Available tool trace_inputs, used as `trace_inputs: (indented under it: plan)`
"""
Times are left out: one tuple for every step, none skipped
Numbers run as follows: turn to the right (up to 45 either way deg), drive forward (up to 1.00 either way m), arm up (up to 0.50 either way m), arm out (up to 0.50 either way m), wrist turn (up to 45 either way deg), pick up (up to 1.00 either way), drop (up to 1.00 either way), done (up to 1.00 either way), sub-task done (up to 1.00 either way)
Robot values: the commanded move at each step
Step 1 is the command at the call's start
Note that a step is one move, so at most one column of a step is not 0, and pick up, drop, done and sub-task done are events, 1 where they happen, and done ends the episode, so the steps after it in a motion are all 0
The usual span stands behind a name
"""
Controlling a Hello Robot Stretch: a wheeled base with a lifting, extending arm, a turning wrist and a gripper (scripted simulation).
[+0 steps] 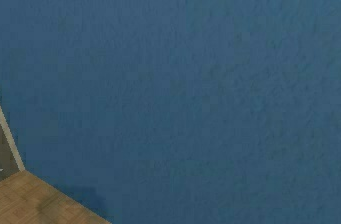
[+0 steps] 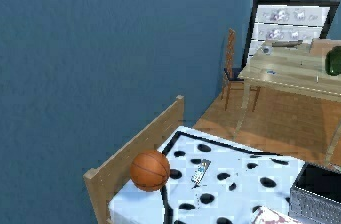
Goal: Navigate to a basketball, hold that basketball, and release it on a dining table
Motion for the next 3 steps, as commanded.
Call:
trace_inputs:
  plan:
    - [0.0, 0.0, 0.5, 0.0, 0.0, 0.0, 0.0, 0.0, 0.0]
    - [0.0, 0.0, 0.12, 0.0, 0.0, 0.0, 0.0, 0.0, 0.0]
    - [0.0, 0.0, 0.0, 0.46, 0.0, 0.0, 0.0, 0.0, 0.0]
